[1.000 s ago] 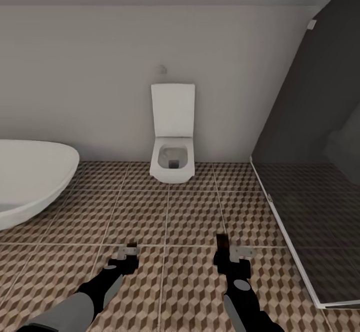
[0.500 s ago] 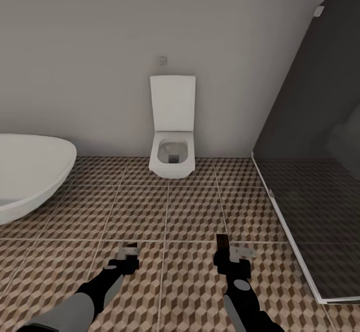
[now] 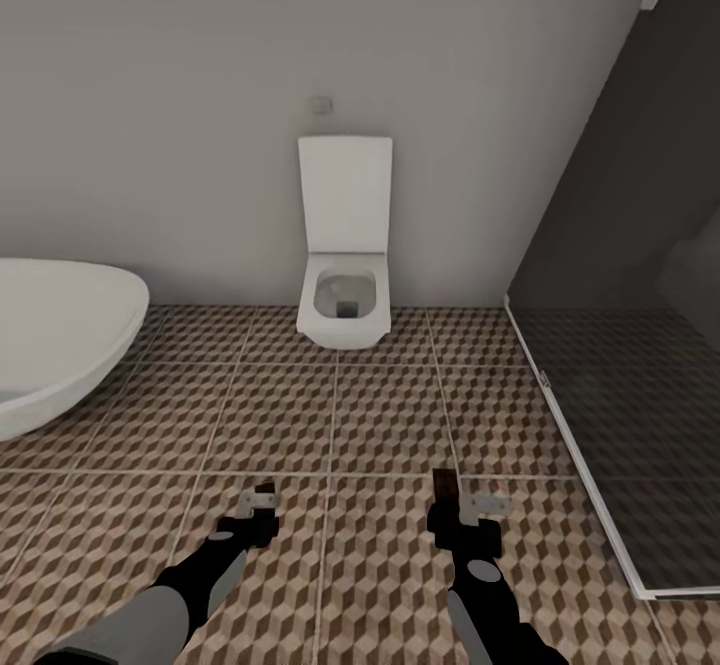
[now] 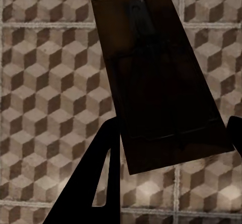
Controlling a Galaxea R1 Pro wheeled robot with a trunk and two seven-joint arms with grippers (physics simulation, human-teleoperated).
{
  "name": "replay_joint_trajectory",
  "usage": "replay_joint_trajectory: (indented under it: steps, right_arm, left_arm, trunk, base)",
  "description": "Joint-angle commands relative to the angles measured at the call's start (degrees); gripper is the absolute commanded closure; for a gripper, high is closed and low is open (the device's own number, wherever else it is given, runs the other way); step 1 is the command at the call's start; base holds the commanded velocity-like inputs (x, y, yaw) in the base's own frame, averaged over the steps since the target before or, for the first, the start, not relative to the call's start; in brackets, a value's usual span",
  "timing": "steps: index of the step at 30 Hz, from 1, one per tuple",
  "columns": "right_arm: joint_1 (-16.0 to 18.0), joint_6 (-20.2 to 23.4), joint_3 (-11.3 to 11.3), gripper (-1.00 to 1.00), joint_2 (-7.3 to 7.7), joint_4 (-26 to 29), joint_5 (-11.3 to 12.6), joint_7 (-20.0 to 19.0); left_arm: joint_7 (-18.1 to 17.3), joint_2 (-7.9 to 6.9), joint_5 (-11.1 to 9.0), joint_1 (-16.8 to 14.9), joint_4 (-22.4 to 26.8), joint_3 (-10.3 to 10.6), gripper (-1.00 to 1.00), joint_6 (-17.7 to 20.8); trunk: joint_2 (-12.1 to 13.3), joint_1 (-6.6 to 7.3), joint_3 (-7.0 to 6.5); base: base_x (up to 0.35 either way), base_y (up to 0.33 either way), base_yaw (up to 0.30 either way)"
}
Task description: Take the four mousetraps from the cabinet in the bathroom and place them on the bathroom floor. Make sure all four end up on the same floor surface, and ensure that at least two of them are either under or directly next to the same bathroom sink.
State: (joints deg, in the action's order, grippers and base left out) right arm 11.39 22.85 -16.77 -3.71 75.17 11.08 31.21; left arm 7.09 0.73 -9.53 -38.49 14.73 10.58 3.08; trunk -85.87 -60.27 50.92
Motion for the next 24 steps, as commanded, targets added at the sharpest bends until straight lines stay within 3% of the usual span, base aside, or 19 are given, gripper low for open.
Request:
replay_joint_trajectory:
  steps: [1,5,8,24]
  right_arm:
    - [0.04,0.08,-0.1,1.0,0.02,0.07,0.61,0.43]
    - [0.04,0.07,-0.12,1.0,0.02,0.07,0.61,0.43]
    - [0.04,0.06,-0.11,1.0,0.02,0.07,0.6,0.41]
    - [0.04,0.08,-0.11,1.0,0.02,0.07,0.6,0.34]
  left_arm:
    - [0.38,-0.14,-0.49,0.03,0.09,0.49,1.0,-1.45]
    - [0.45,-0.71,-0.49,0.36,-0.36,0.49,1.0,-7.09]
    - [0.46,-0.9,-0.49,0.47,-0.77,0.49,1.0,-8.38]
    - [0.38,-0.99,-0.49,0.52,-1.88,0.49,1.0,-9.14]
  trunk:
    - [-0.02,0.0,0.13]
    - [-0.02,0.0,0.5]
    - [-0.02,0.0,0.77]
    - [-0.02,0.0,2.24]
  base:
    - [0.0,0.0,0.0]
    - [0.0,0.0,0.0]
    - [0.0,0.0,0.0]
    - [0.0,0.0,0.0]
